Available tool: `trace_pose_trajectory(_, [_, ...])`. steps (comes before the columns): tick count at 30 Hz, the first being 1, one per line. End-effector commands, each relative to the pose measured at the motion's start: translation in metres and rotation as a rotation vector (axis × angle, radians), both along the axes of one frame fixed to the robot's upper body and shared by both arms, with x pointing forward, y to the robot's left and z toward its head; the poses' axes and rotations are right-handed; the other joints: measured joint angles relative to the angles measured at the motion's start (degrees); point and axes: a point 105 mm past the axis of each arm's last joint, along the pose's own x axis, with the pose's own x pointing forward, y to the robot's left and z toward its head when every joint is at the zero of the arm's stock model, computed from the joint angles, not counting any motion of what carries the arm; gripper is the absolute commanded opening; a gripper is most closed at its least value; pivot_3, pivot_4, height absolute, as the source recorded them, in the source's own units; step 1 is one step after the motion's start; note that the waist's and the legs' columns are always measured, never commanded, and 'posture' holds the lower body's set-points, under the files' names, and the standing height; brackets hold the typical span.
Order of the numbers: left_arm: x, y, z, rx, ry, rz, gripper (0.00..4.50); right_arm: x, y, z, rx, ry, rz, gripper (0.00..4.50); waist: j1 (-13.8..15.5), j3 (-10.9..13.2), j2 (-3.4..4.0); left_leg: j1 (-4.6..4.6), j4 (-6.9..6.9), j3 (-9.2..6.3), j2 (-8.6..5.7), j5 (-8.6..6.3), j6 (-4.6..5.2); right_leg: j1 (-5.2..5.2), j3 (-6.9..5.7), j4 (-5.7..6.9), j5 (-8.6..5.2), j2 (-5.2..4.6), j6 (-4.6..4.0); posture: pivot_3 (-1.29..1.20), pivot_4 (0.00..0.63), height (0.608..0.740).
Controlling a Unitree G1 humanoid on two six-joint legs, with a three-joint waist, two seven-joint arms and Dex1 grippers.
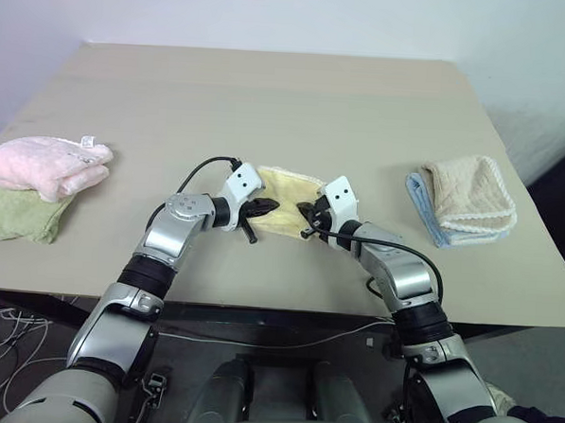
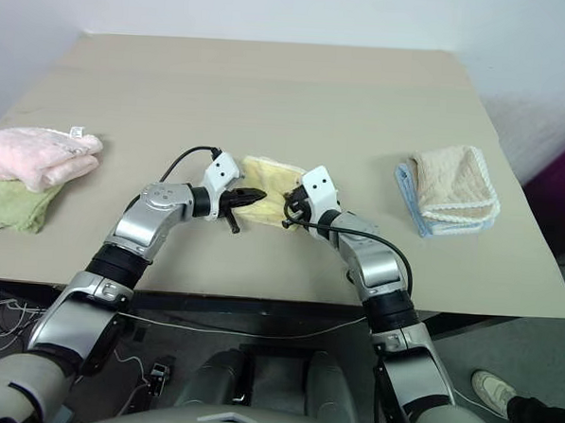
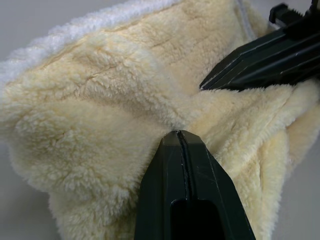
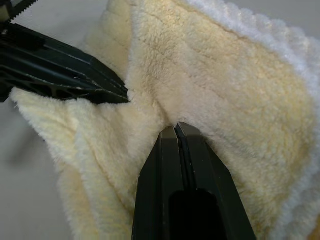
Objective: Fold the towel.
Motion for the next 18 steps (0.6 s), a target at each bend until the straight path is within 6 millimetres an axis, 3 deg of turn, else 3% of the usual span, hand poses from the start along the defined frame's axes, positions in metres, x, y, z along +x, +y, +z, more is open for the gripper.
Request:
trace_pose_trajectory(1, [0.007, 0.012, 0.012, -0.107, -0.022, 0.094, 0.01, -0.005, 0.004, 0.013, 0.030, -0.062, 0.023, 0.00, 0.06, 0.00, 0.00, 0.00, 0.00, 0.00, 0.01, 0.00, 0.00, 0.00, 0.00, 0.00, 0.00, 0.00, 0.00, 0.00, 0.150, 0.740])
trace_pose_trajectory(6, [0.012, 0.035, 0.067, -0.440, -0.029, 0.181, 0.01, -0.012, -0.011, 0.054, 0.131, -0.158, 0.007, 0.00, 0.03, 0.03, -0.03, -0.17, 0.05, -0.01, 0.01, 0.00, 0.00, -0.18, 0.00, 0.06, 0.00, -0.04, 0.00, 0.00, 0.150, 0.740])
trace_pose_trajectory(10, [0.006, 0.057, 0.082, -0.507, -0.048, 0.217, 0.01, -0.015, -0.032, 0.065, 0.224, -0.108, -0.051, 0.00, 0.23, 0.03, -0.03, -0.17, 0.05, -0.01, 0.00, 0.00, 0.00, -0.15, 0.00, 0.04, 0.00, -0.05, 0.00, 0.00, 0.150, 0.740])
trace_pose_trajectory(14, [0.005, 0.080, 0.071, -0.437, -0.057, 0.302, 0.00, -0.016, -0.054, 0.058, 0.340, 0.053, -0.117, 1.25, 0.31, 0.03, -0.03, -0.15, 0.05, -0.01, 0.00, 0.00, 0.00, -0.13, 0.00, 0.03, 0.00, -0.07, 0.00, 0.00, 0.150, 0.740])
trace_pose_trajectory(18, [0.001, 0.088, 0.057, -0.380, -0.057, 0.330, 0.00, -0.018, -0.064, 0.042, 0.483, 0.258, -0.153, 2.52, 0.36, 0.03, -0.03, -0.15, 0.02, -0.01, 0.00, 0.00, 0.00, -0.13, 0.01, 0.02, 0.00, -0.09, 0.00, 0.00, 0.150, 0.740])
